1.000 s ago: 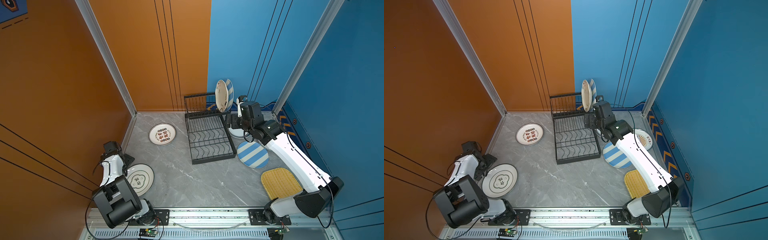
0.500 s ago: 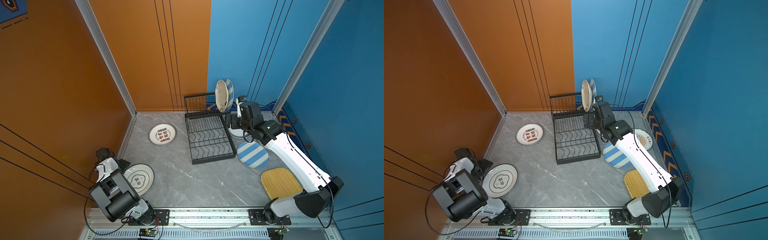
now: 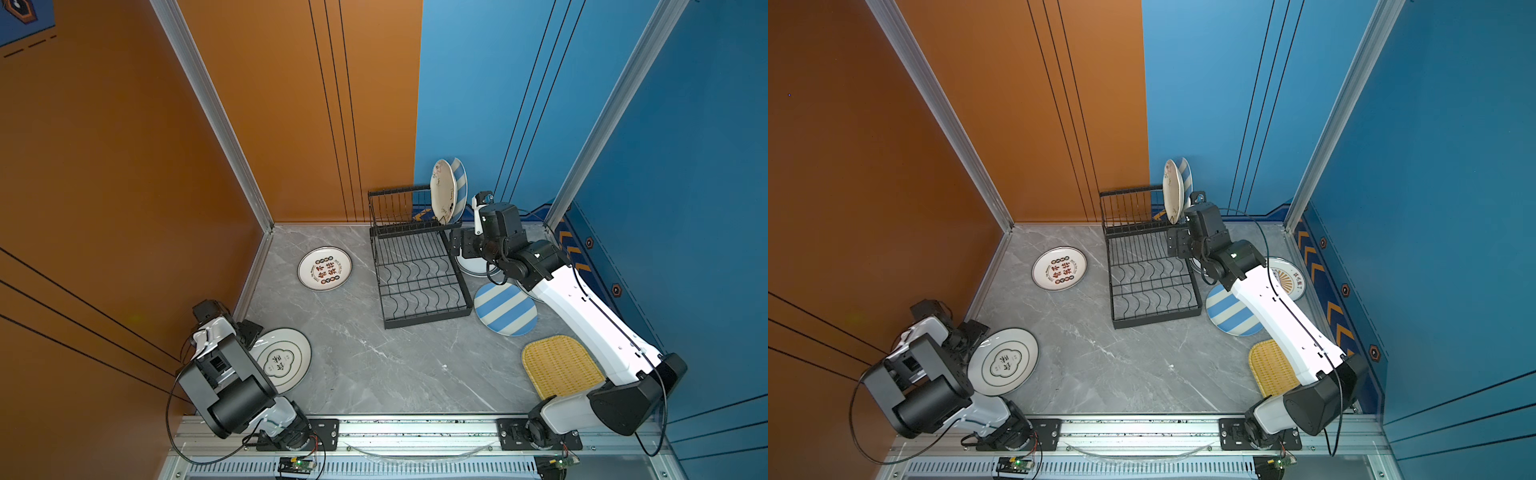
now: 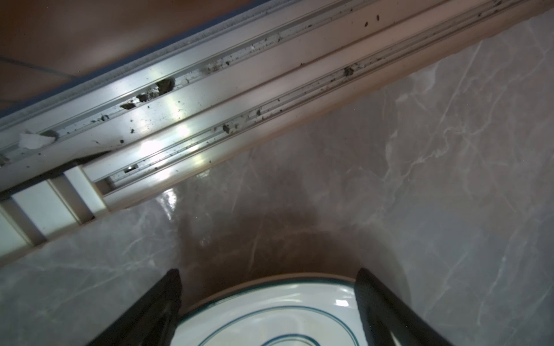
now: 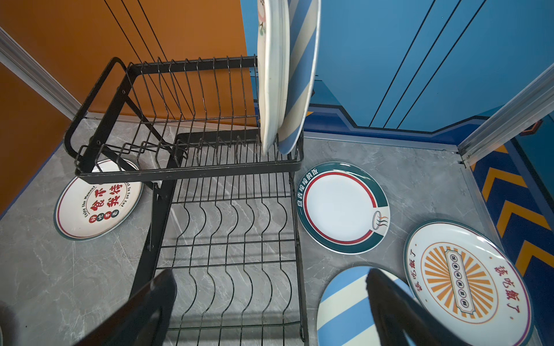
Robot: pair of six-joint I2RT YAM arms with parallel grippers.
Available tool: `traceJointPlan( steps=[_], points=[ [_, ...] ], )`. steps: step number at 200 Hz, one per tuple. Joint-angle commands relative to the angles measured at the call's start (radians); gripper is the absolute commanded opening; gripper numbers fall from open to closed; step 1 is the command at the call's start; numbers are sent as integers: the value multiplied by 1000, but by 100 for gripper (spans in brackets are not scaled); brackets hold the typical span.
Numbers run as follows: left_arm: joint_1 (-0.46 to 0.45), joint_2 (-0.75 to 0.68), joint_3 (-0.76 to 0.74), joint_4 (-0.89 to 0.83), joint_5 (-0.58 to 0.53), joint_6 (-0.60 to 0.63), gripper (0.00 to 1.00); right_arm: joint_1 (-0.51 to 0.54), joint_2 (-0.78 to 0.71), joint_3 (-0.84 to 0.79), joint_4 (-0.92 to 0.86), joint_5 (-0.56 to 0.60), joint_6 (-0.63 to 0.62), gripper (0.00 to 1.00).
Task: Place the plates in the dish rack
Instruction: 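Grip the green-rimmed white plate's edge with the left gripper, drag toward rack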
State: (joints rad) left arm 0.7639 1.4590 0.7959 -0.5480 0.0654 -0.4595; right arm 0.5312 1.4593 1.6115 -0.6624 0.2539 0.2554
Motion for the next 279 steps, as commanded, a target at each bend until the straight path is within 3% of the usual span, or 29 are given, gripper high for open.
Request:
traceJointPlan(
  steps=[1, 42, 100, 141, 190, 279],
  points=[
    [-17, -22, -40, -26, 63, 4, 90, 3, -14, -26, 2, 6, -3, 100],
    [-114, -72, -83, -53, 100, -29, 90, 4, -33, -56, 14, 7, 5, 100],
    [-371, -128, -158, -64, 131, -157, 90, 10, -84, -117, 28, 25, 26, 100],
    [-488, -152, -166, -64, 177, -213, 90, 15, -131, -167, 29, 41, 44, 100],
    [-478, -236, -139, -159, 111, -117, 100, 20, -192, -226, 27, 52, 63, 100],
    [-499, -159, -123, -178, 118, -115, 98, 2, -292, -315, 27, 58, 68, 100]
  ],
)
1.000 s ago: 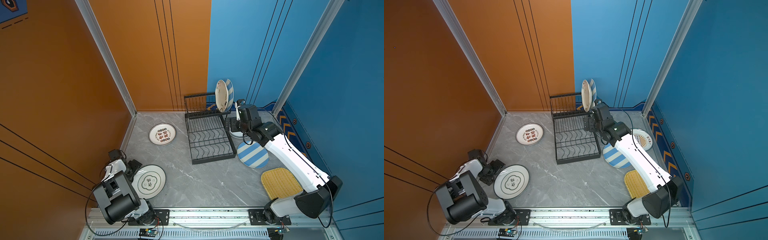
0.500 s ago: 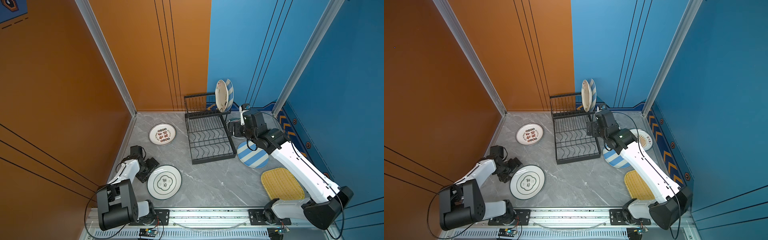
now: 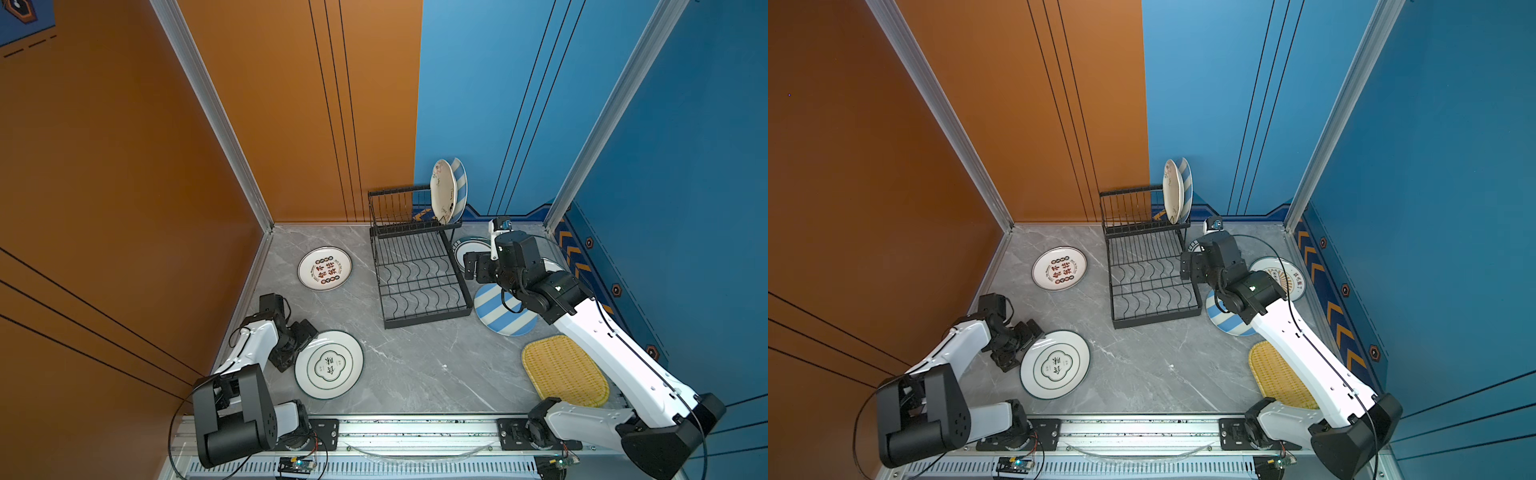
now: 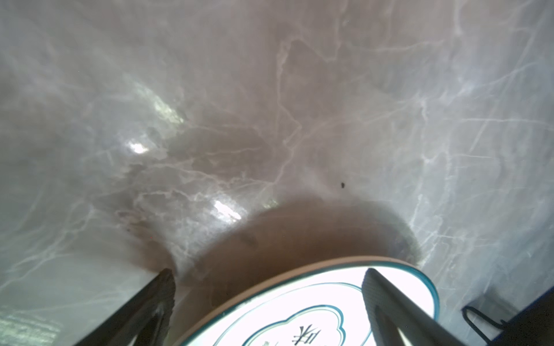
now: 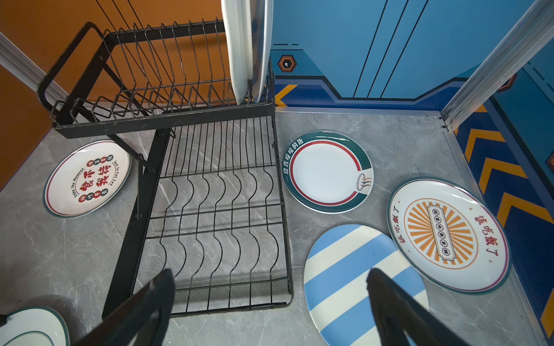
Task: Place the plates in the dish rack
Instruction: 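Grip the green-rimmed white plate's edge with the left gripper, drag toward rack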
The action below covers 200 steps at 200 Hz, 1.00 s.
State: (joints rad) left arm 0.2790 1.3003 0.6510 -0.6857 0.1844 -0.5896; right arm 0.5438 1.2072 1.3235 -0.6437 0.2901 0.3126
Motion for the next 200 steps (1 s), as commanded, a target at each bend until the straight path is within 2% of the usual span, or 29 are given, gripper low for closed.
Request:
traceJointPlan(
  steps=[1, 43, 98, 166, 200],
  points=[
    [-16, -1, 20, -41, 0, 14, 98, -11, -41, -27, 9, 22, 12, 100],
    [-105, -47, 11, -40, 40, -6, 98, -41, -82, -65, 6, -1, 18, 100],
    [-305, -48, 27, -40, 71, 10, 98, -56, -81, -66, -10, -41, 12, 100],
    [-578, 42, 105, -38, 97, 53, 100, -45, -85, -61, -34, -61, 16, 100],
    [-688, 96, 152, -38, 115, 59, 99, -38, -99, -62, -55, -60, 20, 100]
  ],
)
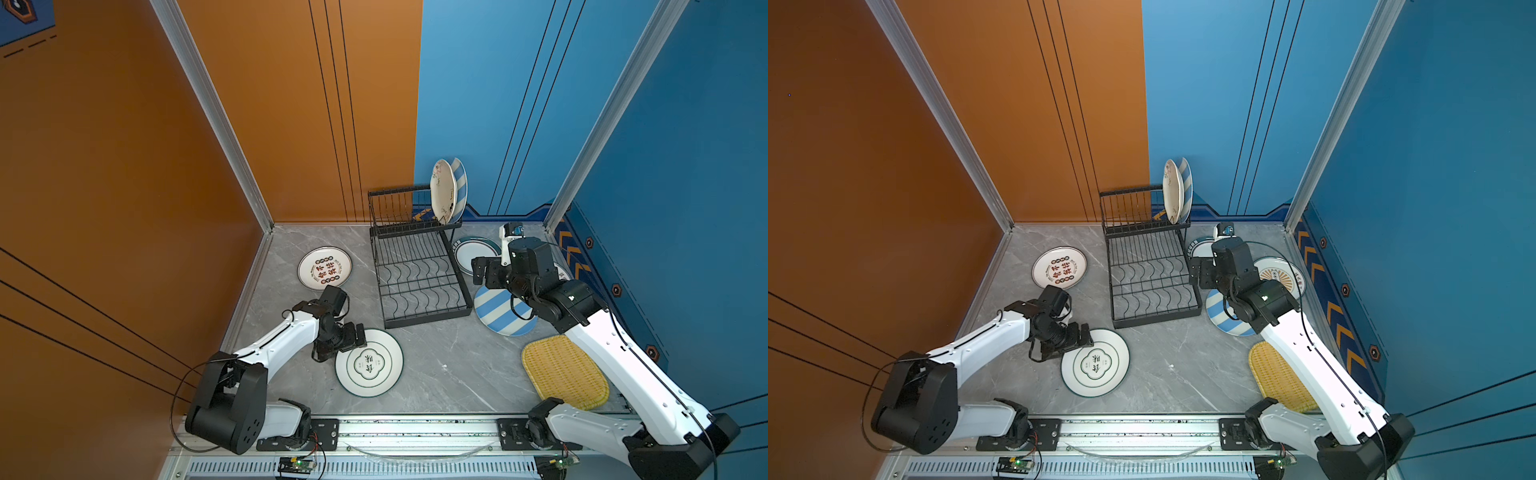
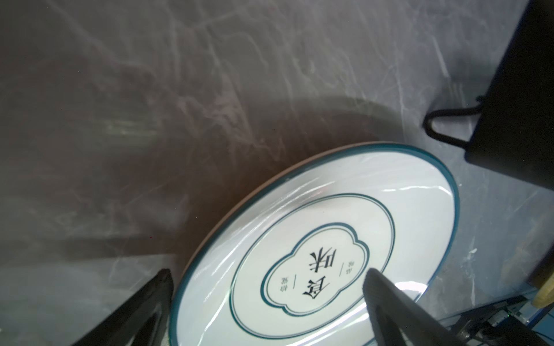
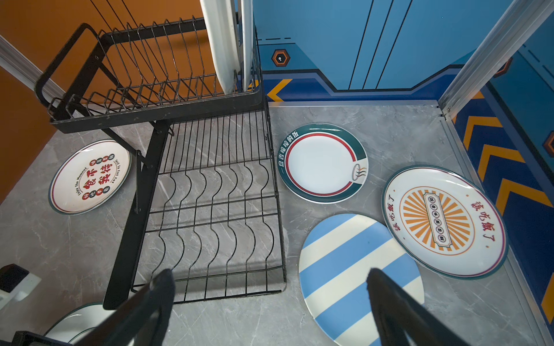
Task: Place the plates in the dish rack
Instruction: 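Grip the green-rimmed white plate's edge with the left gripper, drag toward rack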
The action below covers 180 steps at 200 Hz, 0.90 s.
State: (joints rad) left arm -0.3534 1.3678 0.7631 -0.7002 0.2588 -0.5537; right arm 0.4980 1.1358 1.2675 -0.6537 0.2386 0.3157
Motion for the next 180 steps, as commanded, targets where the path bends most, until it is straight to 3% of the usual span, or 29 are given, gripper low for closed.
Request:
traceJointPlan(
  steps=[1, 84, 144, 180],
  points=[
    [-58, 30, 42, -24, 41, 23, 99, 8, -28, -6, -46, -9, 18, 100],
    [-300, 153, 160, 28, 117, -47, 99, 28, -68, -56, -84, -35, 70, 100],
    [-254, -53, -29, 78, 87, -68, 98, 34, -86, -115, -96, -131, 109, 100],
    [-205, -173, -171, 217, 125, -120, 88, 26, -111, -138, -96, -174, 104, 100]
  ],
)
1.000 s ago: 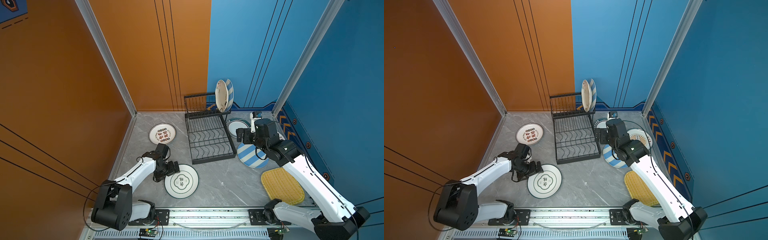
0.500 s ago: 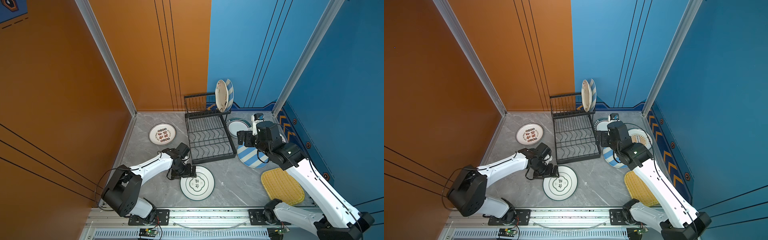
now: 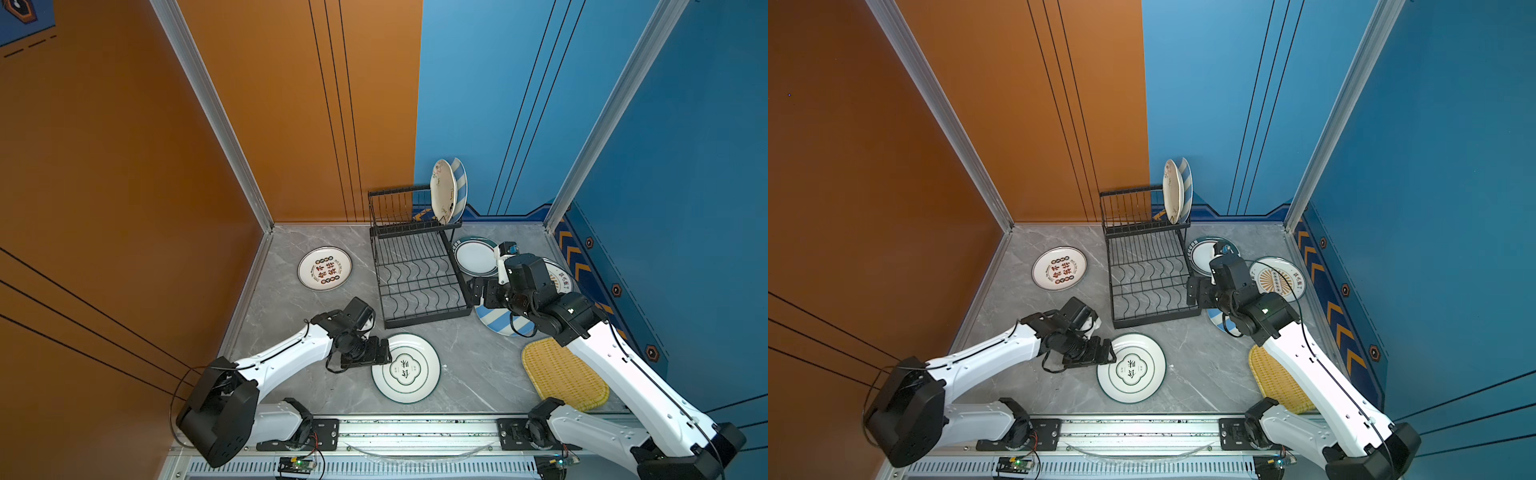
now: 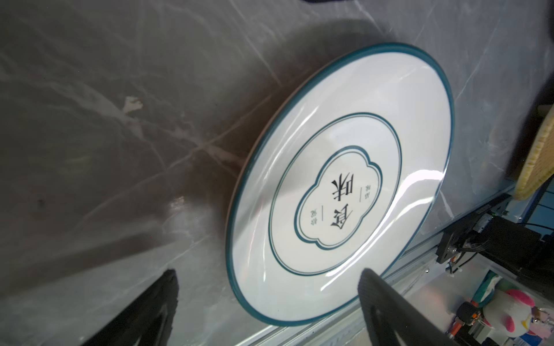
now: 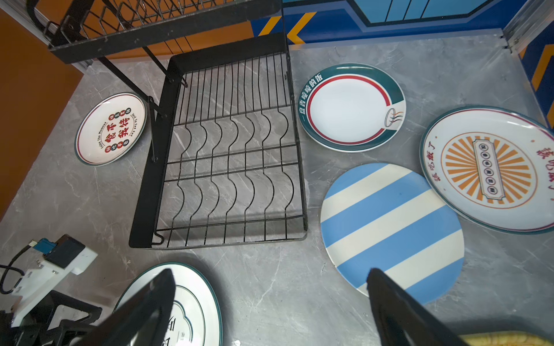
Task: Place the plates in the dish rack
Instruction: 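Grip the green-rimmed white plate's edge with the left gripper, drag toward rack, then tilt the white plate up with the left gripper while the right gripper reaches it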
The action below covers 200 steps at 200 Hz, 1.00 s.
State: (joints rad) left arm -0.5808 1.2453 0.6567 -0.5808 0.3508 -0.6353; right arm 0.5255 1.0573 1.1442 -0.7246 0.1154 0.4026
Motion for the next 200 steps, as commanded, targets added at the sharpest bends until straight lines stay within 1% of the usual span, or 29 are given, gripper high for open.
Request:
traceJointPlan(
  steps=[1, 4, 6, 8, 19, 57, 98, 105, 147, 164, 187, 200],
  points=[
    [22, -52, -66, 100, 35, -41, 88, -3, -32, -16, -26, -52, 17, 100],
    [24, -57, -76, 112, 37, -45, 87, -5, -35, -17, -25, -57, 16, 100],
    [26, -60, -81, 118, 39, -48, 84, -6, -36, -20, -25, -61, 16, 100],
    [26, -63, -86, 127, 42, -50, 82, -8, -38, -21, -25, -65, 16, 100],
    [30, -74, -113, 171, 55, -66, 77, -18, -43, -27, -26, -90, 16, 100],
    [35, -64, -174, 307, 107, -99, 65, -52, -58, -62, -24, -172, 18, 100],
    [41, -7, -208, 383, 147, -98, 55, -94, -79, -95, -18, -239, 21, 100],
    [43, 1, -216, 432, 154, -101, 53, -102, -82, -98, -19, -249, 21, 100],
    [44, 47, -264, 535, 189, -112, 44, -144, -92, -114, -19, -317, 15, 100],
    [45, 65, -281, 568, 205, -115, 37, -158, -89, -118, -19, -336, 10, 100],
    [41, 79, -286, 581, 222, -104, 26, -175, -83, -123, -18, -358, 2, 100],
    [38, 80, -286, 581, 229, -95, 21, -183, -79, -123, -16, -366, -3, 100]
  ],
)
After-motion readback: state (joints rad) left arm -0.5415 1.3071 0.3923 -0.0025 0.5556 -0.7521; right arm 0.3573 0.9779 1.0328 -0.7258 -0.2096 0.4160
